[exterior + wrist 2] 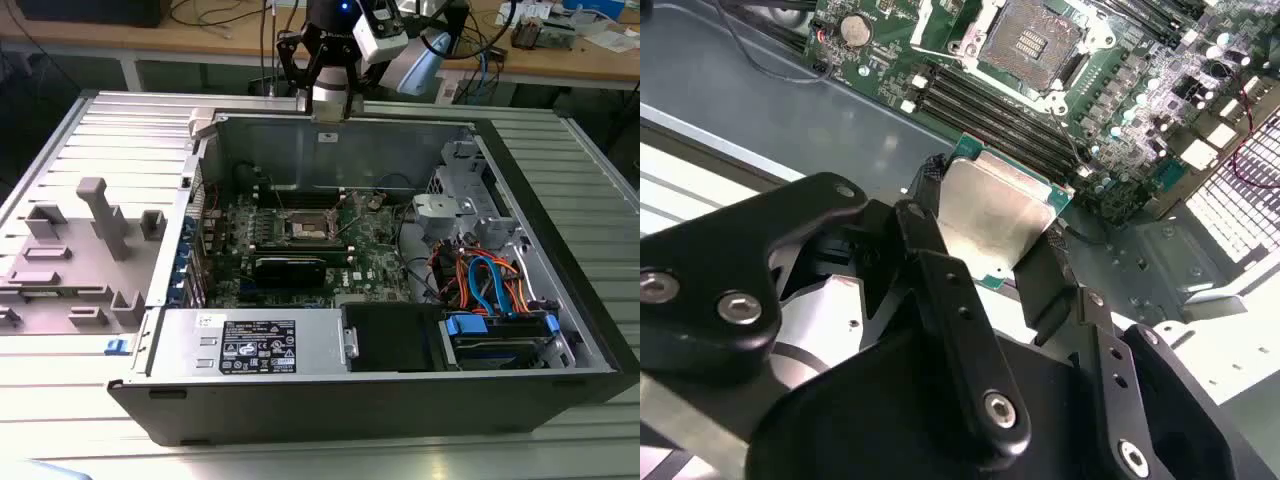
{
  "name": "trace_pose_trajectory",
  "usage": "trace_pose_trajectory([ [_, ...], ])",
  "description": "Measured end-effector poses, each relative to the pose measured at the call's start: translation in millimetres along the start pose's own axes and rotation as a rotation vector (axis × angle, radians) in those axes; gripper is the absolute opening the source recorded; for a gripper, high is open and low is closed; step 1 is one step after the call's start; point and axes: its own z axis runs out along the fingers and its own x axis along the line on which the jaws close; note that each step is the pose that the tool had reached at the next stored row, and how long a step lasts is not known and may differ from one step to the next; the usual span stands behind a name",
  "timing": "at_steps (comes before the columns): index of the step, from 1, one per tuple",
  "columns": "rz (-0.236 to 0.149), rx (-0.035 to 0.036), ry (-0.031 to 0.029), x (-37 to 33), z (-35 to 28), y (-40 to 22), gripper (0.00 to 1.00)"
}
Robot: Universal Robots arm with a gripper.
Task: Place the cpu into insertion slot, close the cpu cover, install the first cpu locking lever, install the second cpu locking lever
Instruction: 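Place the cpu into insertion slot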
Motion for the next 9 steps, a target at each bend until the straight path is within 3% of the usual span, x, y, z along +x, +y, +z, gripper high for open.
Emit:
trace_pose_trajectory([
  [9,0.0,0.0001,0.0,0.9,0.1,-4.0,0.55],
])
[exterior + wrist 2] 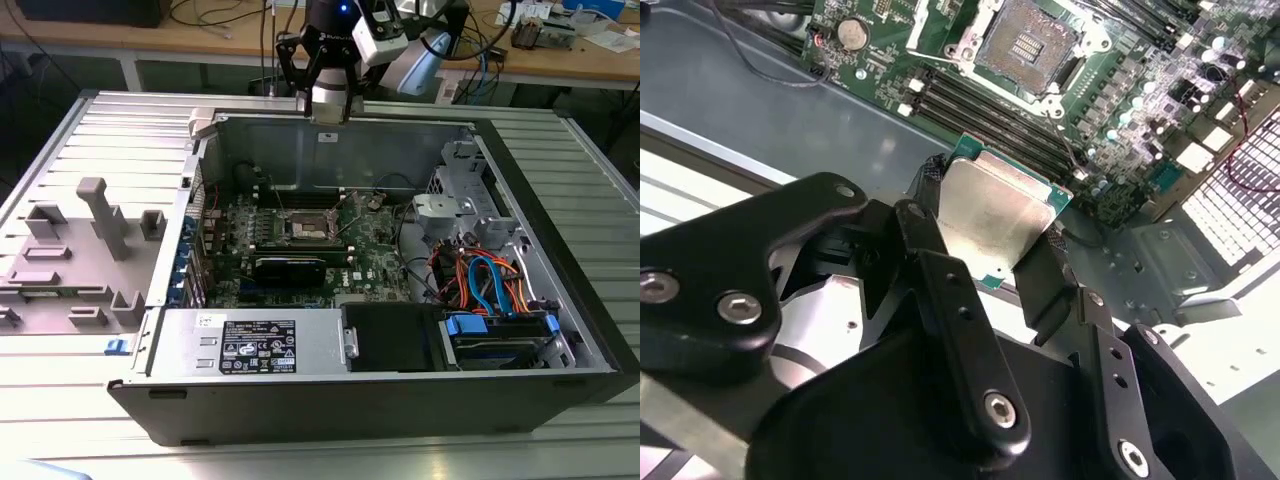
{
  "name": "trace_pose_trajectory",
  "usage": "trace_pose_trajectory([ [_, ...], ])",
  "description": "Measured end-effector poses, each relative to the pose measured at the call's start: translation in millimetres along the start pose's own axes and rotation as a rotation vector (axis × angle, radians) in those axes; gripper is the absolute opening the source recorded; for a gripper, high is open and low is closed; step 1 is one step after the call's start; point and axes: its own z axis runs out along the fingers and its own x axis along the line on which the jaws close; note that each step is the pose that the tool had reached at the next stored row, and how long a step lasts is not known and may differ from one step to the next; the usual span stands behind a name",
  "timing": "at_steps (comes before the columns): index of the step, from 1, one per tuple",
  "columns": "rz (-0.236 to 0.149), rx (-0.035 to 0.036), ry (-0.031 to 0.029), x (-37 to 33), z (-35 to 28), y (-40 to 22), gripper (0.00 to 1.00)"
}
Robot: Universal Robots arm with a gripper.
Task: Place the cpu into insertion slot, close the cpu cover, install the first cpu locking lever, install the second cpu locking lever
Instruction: 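Place the cpu into insertion slot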
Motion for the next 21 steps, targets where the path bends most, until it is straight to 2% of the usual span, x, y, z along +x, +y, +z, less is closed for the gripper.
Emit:
trace_pose_trajectory([
  [12,0.0,0.0,0.0,-0.1,0.9,-5.8,0.55],
  [21,0.0,-0.0001,0.0,-0.2,1.5,-7.8,0.55],
])
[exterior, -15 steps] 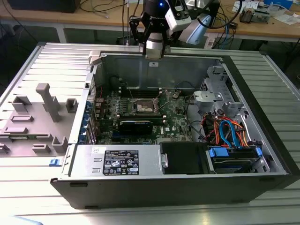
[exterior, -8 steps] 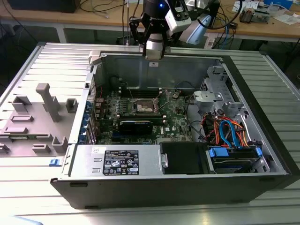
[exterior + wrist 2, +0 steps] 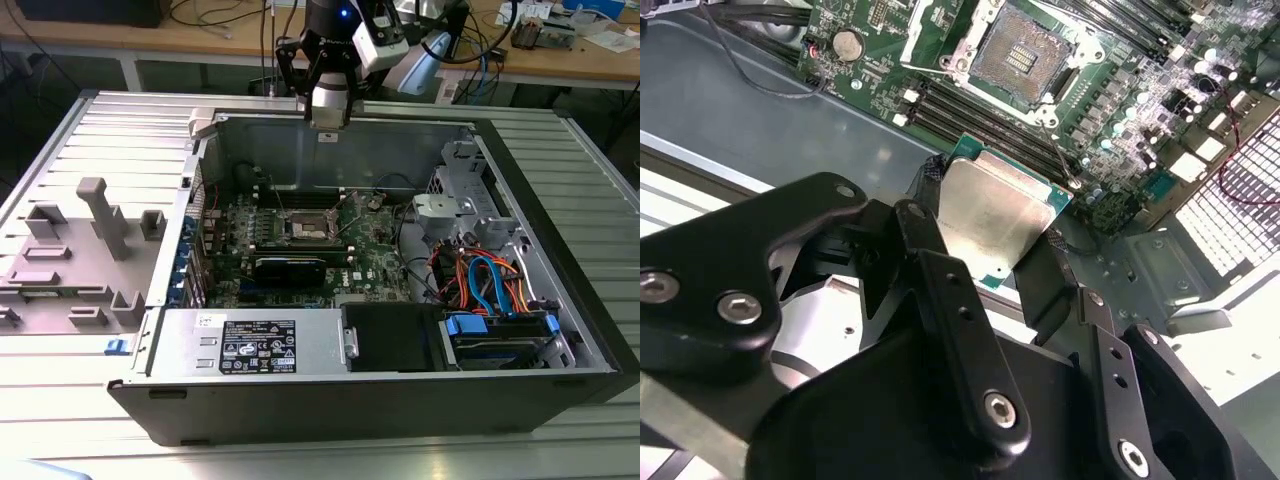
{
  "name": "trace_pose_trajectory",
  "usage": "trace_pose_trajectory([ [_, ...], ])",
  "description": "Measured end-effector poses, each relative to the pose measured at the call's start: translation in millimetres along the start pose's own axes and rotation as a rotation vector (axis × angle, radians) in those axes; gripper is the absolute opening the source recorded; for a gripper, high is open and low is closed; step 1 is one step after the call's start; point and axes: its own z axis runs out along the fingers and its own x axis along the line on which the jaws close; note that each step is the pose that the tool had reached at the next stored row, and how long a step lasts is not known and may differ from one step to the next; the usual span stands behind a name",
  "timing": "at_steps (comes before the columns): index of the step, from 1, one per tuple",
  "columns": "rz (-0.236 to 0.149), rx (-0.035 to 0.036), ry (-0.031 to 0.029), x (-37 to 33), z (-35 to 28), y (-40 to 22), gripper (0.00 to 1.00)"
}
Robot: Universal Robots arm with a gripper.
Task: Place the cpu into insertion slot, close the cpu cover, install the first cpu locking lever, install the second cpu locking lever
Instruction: 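Place the cpu into insertion slot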
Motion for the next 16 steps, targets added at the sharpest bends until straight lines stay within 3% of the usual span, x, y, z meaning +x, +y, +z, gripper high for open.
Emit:
trace_pose_trajectory([
  [16,0.0,0.0,0.0,0.0,0.8,-3.5,0.55],
])
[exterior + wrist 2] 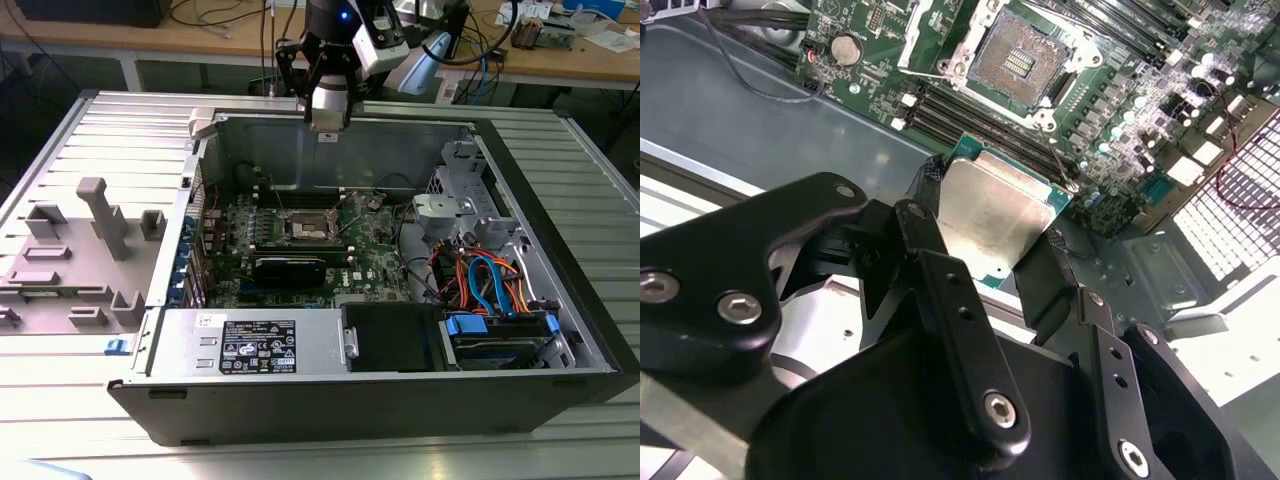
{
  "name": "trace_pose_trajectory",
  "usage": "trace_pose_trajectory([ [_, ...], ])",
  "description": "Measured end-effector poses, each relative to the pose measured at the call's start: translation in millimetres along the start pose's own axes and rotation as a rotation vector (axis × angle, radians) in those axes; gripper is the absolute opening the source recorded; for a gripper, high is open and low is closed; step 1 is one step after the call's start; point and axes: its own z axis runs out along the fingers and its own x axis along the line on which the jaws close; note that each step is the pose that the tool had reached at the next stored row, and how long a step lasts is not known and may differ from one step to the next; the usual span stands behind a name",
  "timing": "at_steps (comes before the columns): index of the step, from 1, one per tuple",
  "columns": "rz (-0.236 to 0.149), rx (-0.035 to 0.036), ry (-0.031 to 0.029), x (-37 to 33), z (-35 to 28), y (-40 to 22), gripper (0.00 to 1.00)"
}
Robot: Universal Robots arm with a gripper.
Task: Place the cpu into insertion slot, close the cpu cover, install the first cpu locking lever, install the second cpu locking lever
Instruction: 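Place the cpu into insertion slot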
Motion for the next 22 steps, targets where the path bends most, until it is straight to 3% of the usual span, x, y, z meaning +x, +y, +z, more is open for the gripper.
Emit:
trace_pose_trajectory([
  [22,0.0,0.0,0.0,0.7,3.9,-13.3,0.55],
])
